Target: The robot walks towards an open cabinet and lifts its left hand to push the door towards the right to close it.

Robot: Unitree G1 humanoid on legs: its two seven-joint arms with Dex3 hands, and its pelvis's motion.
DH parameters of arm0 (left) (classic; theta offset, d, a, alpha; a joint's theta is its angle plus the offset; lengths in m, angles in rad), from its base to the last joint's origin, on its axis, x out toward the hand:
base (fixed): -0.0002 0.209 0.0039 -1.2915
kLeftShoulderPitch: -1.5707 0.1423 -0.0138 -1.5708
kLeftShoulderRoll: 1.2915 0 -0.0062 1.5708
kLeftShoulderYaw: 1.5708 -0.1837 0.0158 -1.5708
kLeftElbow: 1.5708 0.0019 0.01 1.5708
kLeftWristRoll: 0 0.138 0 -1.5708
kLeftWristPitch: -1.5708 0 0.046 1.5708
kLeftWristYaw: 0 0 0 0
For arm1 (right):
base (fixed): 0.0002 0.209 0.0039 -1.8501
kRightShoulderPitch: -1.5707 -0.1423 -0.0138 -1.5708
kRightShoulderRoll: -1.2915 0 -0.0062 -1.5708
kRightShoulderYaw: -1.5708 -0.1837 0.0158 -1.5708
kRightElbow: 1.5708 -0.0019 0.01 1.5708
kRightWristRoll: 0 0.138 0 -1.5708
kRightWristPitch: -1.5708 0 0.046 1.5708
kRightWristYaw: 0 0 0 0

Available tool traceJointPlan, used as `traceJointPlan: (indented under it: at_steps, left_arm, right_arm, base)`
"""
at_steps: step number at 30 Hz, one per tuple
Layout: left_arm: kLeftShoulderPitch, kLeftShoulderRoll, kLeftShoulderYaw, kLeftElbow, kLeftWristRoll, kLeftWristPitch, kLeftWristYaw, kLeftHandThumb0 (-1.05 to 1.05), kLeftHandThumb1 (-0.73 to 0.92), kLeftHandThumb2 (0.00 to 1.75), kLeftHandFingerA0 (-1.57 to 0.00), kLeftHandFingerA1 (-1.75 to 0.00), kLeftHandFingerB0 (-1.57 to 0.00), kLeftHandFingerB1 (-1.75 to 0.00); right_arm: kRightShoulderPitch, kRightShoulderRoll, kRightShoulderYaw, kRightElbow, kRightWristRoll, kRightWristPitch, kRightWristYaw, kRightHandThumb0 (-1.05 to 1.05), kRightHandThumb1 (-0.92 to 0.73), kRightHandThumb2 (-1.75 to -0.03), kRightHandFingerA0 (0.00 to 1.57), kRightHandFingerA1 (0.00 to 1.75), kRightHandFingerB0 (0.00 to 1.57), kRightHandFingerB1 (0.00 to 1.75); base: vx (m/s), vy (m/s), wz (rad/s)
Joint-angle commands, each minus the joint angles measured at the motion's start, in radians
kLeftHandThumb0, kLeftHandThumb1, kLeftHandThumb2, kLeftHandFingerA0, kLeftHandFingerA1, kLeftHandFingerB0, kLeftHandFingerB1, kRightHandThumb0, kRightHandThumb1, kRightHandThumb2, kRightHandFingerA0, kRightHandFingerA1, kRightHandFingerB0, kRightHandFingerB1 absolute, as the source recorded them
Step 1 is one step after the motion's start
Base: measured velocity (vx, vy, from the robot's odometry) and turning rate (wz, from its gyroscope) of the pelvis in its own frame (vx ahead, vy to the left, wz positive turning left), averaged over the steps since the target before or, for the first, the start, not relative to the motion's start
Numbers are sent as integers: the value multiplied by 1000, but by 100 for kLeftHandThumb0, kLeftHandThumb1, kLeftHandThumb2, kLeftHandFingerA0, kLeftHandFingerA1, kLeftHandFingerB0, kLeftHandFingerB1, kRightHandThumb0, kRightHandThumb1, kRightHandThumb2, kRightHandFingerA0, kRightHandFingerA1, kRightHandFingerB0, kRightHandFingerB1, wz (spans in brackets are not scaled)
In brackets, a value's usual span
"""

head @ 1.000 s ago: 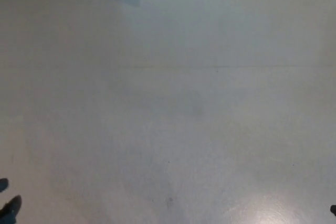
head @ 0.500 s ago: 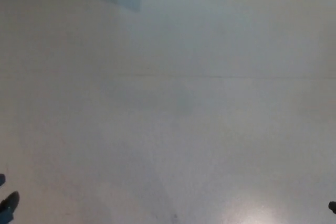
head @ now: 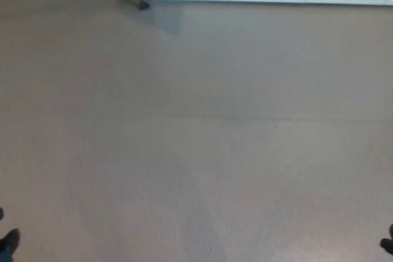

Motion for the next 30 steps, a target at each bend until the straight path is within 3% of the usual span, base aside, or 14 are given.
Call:
traceJointPlan:
  at_steps: [1, 8, 9, 14, 21, 22, 30]
  left_arm:
    - [22, 15, -13, 4, -2, -31, 0, -22, 62, 64, -51, -49, -43, -44]
    - [27, 13, -18, 7, -5, -33, 7, -19, 64, 63, -51, -48, -43, -43]
    - [33, 13, -21, 7, -3, -38, 9, -19, 64, 64, -52, -49, -43, -43]
    - [35, 13, -22, 7, -6, -36, 13, -21, 64, 64, -51, -49, -43, -44]
    - [34, 12, -17, 9, -16, -38, 6, -20, 64, 64, -50, -49, -43, -44]
    - [35, 13, -20, 8, -13, -41, 3, -21, 64, 64, -49, -48, -41, -43]
    - [50, 16, -42, 9, 4, -51, 5, -21, 67, 65, -49, -48, -41, -43]
  right_arm:
    - [14, -15, 25, 3, -6, -13, 11, -48, -43, -77, 74, 64, 49, 54]
    - [20, -24, 46, 11, -9, -16, 17, -49, -43, -77, 72, 63, 49, 54]
    - [21, -27, 52, 12, -13, -16, 16, -43, -56, -56, 79, 51, 56, 43]
    - [26, -32, 68, 11, -14, -27, 18, -43, -56, -56, 78, 51, 56, 43]
    - [18, -34, 74, 17, -13, -30, 14, -44, -56, -56, 78, 51, 55, 43]
    - [16, -34, 73, 23, -12, -32, 16, -50, -43, -77, 73, 62, 51, 54]
    - [24, -42, 91, 33, -28, -46, 15, -49, -45, -79, 71, 62, 50, 55]
  base:
    - [374, -30, 2]
    - [322, -50, -8]
    - [371, 62, -14]
    - [473, 111, -49]
    - [421, 62, 6]
    - [396, -20, 18]
    - [502, -106, 23]
